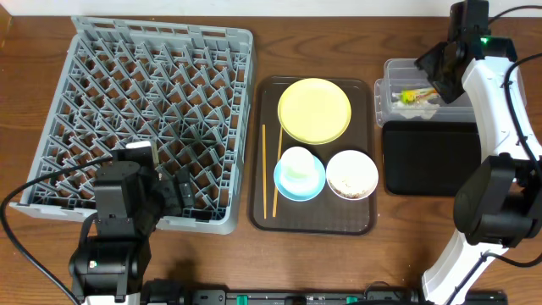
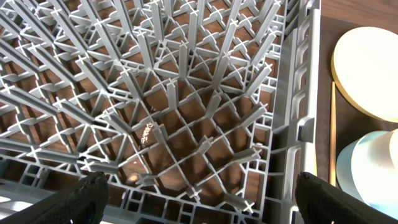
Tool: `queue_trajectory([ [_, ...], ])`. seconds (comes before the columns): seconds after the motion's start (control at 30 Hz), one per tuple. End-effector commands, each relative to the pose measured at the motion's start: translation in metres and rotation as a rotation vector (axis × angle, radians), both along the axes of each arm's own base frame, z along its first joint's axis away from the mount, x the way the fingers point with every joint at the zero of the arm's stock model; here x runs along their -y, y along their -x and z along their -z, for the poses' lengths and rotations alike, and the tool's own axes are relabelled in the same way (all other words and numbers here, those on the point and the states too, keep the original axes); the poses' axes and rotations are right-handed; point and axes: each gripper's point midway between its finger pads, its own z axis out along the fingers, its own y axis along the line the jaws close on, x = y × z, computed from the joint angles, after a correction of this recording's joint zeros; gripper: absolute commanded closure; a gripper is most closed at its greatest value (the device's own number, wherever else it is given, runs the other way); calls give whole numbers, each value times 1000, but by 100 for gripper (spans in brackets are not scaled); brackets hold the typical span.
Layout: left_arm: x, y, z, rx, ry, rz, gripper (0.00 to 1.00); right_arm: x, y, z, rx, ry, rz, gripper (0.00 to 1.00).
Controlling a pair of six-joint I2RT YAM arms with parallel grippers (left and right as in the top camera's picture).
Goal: Sort waste into correct bins and load items into the dishwasher
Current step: 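Carry the wrapper and tissue with the right gripper into the clear bin, then move the right gripper to the pink rice bowl and grasp its rim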
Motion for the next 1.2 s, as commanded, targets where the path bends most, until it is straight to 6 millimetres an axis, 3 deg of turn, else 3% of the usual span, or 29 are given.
queue_trajectory([
  [0.0,2,-1,-9,21,8,5,4,-19,8,-59,100,46,-266,28],
  [0.03,2,-1,-9,21,8,5,4,-37,13,-70,123,27,-406,27],
  [0.07,2,-1,-9,21,8,5,4,-74,26,-86,169,-17,-683,24],
  [0.1,2,-1,-9,21,8,5,4,-89,36,-92,181,-33,-780,24],
  [0.13,2,-1,-9,21,8,5,4,-111,58,-94,145,-50,-889,24],
  [0.17,2,-1,-9,21,8,5,4,-120,70,-93,112,-52,-930,24],
  [0.33,2,-1,-9,21,8,5,4,-168,137,-57,-159,-1,-1176,33],
  [0.47,2,-1,-9,21,8,5,4,-202,171,-31,-224,44,-1256,37],
  [0.63,2,-1,-9,21,7,5,4,-214,198,-26,-111,114,-1273,35],
  [0.73,2,-1,-9,21,8,5,4,-216,206,-19,-28,145,-1318,28],
  [0.8,2,-1,-9,21,7,5,4,-211,215,0,-37,161,-1360,25],
  [0.93,2,-1,-9,20,8,5,4,-201,236,38,-138,143,-1374,30],
  [1.03,2,-1,-9,20,8,5,4,-197,243,58,-164,137,-1375,32],
  [1.17,2,-1,-9,20,8,5,4,-202,238,67,-120,139,-1377,39],
])
